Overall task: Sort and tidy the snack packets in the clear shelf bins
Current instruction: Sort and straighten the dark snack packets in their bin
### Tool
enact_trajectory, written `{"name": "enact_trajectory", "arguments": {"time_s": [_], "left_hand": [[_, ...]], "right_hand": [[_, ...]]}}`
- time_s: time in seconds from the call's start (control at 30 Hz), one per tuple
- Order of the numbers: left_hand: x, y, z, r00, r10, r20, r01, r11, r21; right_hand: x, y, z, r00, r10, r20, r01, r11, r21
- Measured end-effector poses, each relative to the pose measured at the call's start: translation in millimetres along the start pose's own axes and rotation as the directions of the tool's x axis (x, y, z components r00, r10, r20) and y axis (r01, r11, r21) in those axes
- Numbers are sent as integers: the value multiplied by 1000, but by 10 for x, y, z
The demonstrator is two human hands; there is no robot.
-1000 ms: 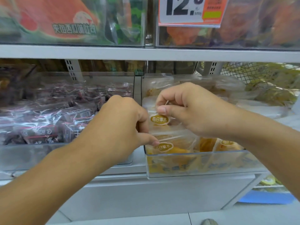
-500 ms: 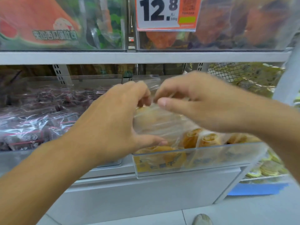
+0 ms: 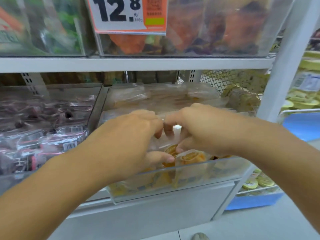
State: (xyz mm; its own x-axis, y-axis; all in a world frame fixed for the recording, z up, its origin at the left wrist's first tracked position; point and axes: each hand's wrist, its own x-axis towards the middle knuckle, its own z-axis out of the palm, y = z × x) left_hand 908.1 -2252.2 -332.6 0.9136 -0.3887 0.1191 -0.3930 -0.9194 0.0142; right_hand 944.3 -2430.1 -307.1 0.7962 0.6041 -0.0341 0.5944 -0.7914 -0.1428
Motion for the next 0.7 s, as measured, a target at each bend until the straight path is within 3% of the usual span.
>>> {"name": "enact_trajectory", "arguments": {"time_s": [0.17, 0.3, 0.47, 0.57, 0.7], "left_hand": [[-4, 106, 17, 993, -70, -96, 77, 994, 72], [27, 147, 44, 982, -107, -153, 118, 991, 65], [159, 121, 119, 951, -208, -229, 185, 976, -115], [263, 62, 147, 938, -273, -212, 189, 920, -345], [412, 47, 47, 946, -235, -224, 94, 859, -503]], "right_hand": [[-51, 28, -87, 998, 24, -54, -33, 985, -168], [-18, -33, -102, 996, 89, -26, -92, 984, -155], [-87, 117, -104, 979, 155, -135, -189, 938, -291], [-111, 205, -104, 973, 147, -176, -205, 905, -373], [-67, 270, -64, 997, 48, -64, -56, 991, -119]]}}
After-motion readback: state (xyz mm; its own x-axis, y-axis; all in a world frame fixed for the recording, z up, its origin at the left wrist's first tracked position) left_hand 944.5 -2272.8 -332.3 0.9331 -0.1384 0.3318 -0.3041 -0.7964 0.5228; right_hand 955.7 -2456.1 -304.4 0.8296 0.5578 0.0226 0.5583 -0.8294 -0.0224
